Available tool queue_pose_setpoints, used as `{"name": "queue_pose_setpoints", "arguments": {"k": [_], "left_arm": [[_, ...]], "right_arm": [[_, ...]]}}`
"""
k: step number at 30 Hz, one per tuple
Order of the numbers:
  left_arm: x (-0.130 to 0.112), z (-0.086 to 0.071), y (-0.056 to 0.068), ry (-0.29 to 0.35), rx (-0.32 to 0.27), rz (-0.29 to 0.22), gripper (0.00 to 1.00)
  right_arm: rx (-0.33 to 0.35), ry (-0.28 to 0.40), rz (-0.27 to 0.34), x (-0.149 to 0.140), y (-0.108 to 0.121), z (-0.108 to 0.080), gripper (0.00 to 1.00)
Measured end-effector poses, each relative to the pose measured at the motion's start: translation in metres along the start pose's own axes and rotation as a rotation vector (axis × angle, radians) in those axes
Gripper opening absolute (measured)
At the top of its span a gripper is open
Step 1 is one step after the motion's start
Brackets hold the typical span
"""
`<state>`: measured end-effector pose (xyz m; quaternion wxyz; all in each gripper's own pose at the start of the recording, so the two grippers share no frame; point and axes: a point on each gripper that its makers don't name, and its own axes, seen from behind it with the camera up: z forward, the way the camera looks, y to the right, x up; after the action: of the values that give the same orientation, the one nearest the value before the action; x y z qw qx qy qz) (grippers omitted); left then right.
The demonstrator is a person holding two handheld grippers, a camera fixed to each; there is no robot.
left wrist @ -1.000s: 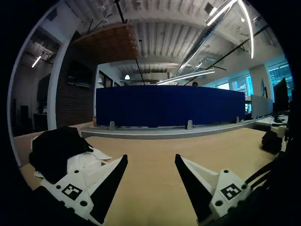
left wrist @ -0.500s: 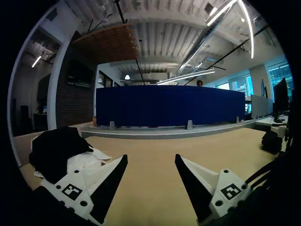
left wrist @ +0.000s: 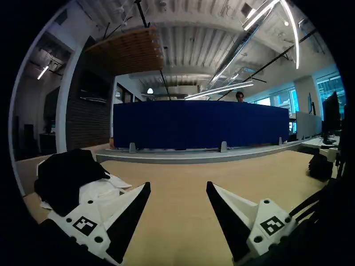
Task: Fold towel
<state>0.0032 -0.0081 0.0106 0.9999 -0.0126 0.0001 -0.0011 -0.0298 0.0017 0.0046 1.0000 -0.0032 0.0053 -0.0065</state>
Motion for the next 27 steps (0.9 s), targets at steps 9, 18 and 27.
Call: {"name": "queue_pose_setpoints", "arguments": {"k": [9, 18, 27], "left_arm": [[0.0006, 0.0004, -0.0012, 0.0, 0.0, 0.0, 0.93], [0.0004, 0.0, -0.0031, 0.0, 0.0, -0.001, 0.93], [-0.001, -0.0003, -0.0039, 0.0, 0.0, -0.002, 0.93]], "right_arm": [[0.0, 0.0, 0.0, 0.0012, -0.0005, -0.0002, 1.0], [0.0, 0.0, 0.001, 0.0027, -0.0006, 0.0, 1.0], [0.0, 0.0, 0.001, 0.0031, -0.0014, 0.0002, 1.0]]}}
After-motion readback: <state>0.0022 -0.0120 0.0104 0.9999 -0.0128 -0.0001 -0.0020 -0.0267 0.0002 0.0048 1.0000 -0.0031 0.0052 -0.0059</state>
